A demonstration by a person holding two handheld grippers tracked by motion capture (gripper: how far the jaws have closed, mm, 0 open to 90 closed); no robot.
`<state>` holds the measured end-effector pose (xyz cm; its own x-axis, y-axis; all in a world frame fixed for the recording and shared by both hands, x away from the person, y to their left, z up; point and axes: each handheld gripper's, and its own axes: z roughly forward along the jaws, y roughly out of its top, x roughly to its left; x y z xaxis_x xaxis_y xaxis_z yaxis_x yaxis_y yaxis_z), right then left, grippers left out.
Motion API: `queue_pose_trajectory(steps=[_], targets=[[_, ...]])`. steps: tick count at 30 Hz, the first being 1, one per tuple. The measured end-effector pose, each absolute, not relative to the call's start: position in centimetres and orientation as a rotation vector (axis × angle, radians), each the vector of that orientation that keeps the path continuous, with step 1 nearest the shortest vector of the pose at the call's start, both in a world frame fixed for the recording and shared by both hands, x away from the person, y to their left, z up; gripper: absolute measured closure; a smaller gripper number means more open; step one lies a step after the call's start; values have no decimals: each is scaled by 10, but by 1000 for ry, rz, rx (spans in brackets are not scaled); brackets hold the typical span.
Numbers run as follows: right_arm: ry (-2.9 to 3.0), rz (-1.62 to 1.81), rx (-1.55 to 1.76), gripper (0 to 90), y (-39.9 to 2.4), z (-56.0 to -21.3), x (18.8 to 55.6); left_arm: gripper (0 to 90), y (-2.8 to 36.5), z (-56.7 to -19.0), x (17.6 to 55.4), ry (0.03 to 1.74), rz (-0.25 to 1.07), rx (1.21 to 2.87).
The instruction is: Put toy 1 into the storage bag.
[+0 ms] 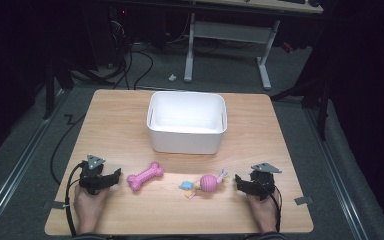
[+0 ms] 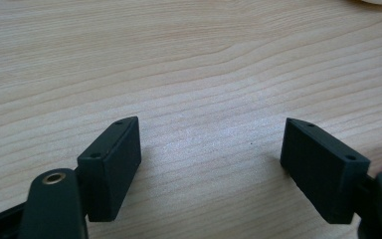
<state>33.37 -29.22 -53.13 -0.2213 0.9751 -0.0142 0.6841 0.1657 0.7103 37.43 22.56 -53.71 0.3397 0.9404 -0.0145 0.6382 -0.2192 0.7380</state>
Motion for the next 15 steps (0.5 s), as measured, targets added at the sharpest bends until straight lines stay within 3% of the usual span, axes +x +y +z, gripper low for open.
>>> queue_pose_trajectory(steps=[15], targets=[[1971,810,1560,202,-292,-531,333,235,226,-537,376,1348,572,1969]])
